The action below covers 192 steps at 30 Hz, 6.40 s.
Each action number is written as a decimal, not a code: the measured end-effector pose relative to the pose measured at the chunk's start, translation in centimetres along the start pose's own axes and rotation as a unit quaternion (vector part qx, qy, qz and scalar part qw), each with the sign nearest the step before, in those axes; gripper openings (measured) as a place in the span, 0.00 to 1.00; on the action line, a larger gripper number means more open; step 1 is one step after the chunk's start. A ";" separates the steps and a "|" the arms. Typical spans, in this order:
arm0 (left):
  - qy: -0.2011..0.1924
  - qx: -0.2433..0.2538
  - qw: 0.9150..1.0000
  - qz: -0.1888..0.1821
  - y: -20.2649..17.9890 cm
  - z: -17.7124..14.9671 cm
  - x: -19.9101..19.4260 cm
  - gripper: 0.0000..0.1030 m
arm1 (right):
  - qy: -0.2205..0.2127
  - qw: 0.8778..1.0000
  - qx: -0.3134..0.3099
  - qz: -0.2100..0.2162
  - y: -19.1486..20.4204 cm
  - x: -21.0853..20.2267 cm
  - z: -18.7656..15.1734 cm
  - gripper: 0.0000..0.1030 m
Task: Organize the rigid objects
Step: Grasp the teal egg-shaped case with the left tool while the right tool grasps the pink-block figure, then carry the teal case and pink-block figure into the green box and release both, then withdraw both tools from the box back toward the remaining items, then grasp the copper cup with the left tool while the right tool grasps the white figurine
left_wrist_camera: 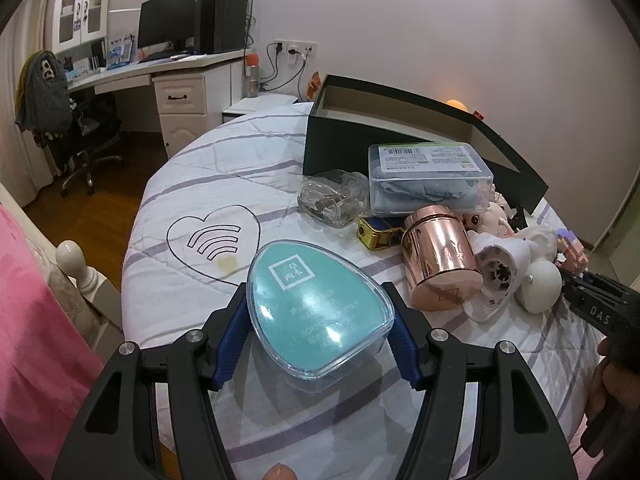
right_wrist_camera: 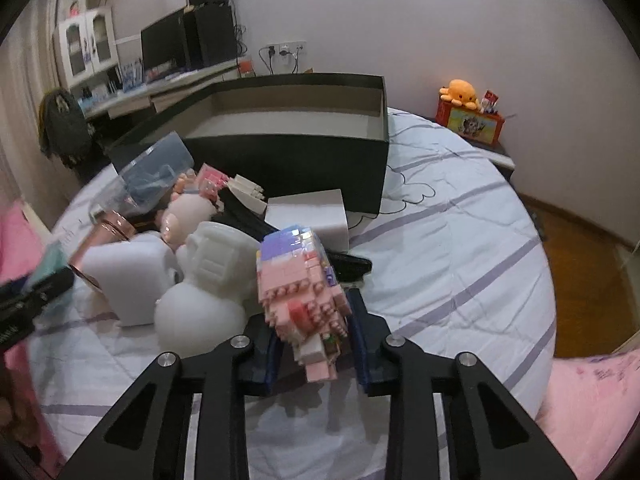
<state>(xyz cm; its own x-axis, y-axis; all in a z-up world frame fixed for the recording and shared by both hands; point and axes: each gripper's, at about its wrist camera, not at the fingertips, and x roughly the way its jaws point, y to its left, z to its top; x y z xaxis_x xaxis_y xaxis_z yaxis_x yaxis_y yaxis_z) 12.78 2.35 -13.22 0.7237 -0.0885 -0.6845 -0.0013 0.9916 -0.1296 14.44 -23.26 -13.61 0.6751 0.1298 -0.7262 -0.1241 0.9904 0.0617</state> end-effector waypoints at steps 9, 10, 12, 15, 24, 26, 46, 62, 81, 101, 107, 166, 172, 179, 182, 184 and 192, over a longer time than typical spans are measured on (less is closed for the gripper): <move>0.000 0.003 1.000 -0.001 -0.4 0.1 -0.8 0.62 | -0.010 0.999 0.035 0.033 -1.0 -1.9 -0.6 0.28; -0.002 0.004 1.000 -0.001 -0.5 0.2 -0.9 0.62 | -0.011 0.999 0.036 0.035 -1.0 -2.0 -0.6 0.28; -0.004 0.008 1.000 -0.002 -0.7 0.3 -1.3 0.62 | -0.014 0.998 0.040 0.039 -1.1 -2.5 -0.5 0.28; -0.005 0.012 1.000 -0.001 -0.9 0.7 -2.0 0.62 | -0.019 0.998 0.046 0.048 -1.0 -3.5 -0.3 0.28; -0.015 0.031 0.999 -0.007 -2.9 5.3 -4.5 0.62 | -0.040 0.996 0.039 0.070 0.3 -6.2 3.1 0.28; -0.025 0.037 0.999 -0.013 -3.5 7.1 -5.0 0.62 | -0.049 0.995 0.034 0.076 0.8 -6.7 4.7 0.28; -0.026 0.064 0.996 -0.048 -8.2 22.9 7.8 0.62 | -0.035 0.996 0.019 0.076 1.0 3.6 19.5 0.28; 0.074 0.064 0.994 -0.042 -9.4 24.5 18.6 0.62 | 0.089 0.994 0.037 0.051 -1.2 15.0 20.3 0.28; -0.026 0.054 0.998 -0.006 -7.4 23.6 6.4 1.00 | 0.020 0.997 0.058 0.047 -1.5 7.5 19.5 1.00; -0.094 0.023 0.993 0.066 -6.5 10.4 -9.6 1.00 | -0.102 0.990 0.078 0.065 0.3 -10.8 8.1 1.00; -0.087 0.020 0.993 0.079 -7.6 7.1 -11.2 1.00 | -0.086 0.991 0.056 0.084 0.7 -10.9 6.3 1.00; 0.021 0.067 0.997 0.023 -6.6 3.5 -0.6 1.00 | 0.015 0.999 0.047 -0.007 3.1 -5.3 1.2 0.99; 0.039 0.061 0.997 0.002 -6.9 3.5 1.7 1.00 | 0.042 0.998 0.054 0.002 2.9 -2.6 1.1 0.91; 0.070 0.053 0.996 -0.019 -7.4 3.6 4.0 0.96 | 0.061 0.995 0.079 0.024 1.6 -0.5 1.0 0.81; 0.076 0.043 0.996 -0.021 -7.3 3.4 4.6 0.92 | 0.065 0.995 0.075 0.030 1.8 0.1 1.0 0.80; 0.075 0.037 0.996 -0.027 -7.3 3.5 4.6 0.89 | 0.064 0.994 0.077 0.032 1.7 0.4 1.2 0.80; 0.080 0.021 0.995 -0.063 -6.9 3.9 4.8 0.64 | 0.073 0.995 0.056 0.030 2.6 1.9 1.5 0.63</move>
<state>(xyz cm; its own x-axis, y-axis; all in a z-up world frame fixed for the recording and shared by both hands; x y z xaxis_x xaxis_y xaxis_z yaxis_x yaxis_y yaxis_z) 18.97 -4.55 -12.81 0.5978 -0.2237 -0.7698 0.1147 0.9743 -0.1941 16.43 -20.34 -13.80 0.5550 0.1888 -0.8102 -0.0740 0.9812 0.1780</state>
